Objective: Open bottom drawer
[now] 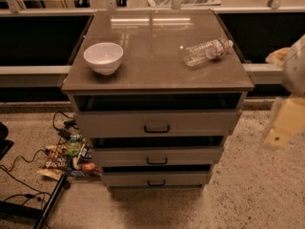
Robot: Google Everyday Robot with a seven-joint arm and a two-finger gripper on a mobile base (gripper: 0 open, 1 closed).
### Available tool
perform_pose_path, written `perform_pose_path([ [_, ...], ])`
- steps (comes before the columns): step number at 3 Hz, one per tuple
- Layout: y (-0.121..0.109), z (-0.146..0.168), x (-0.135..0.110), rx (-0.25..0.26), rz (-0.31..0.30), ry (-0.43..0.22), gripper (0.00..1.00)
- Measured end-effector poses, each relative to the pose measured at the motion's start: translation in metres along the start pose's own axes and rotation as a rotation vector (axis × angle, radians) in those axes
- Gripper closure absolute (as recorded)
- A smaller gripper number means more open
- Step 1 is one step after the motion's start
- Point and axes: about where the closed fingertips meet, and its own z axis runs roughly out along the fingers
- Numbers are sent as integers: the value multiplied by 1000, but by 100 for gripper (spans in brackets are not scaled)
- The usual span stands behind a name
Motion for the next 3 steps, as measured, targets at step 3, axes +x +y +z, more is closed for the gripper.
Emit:
perform_pose_path([
  [3, 40, 184, 75, 65, 19, 133, 0],
])
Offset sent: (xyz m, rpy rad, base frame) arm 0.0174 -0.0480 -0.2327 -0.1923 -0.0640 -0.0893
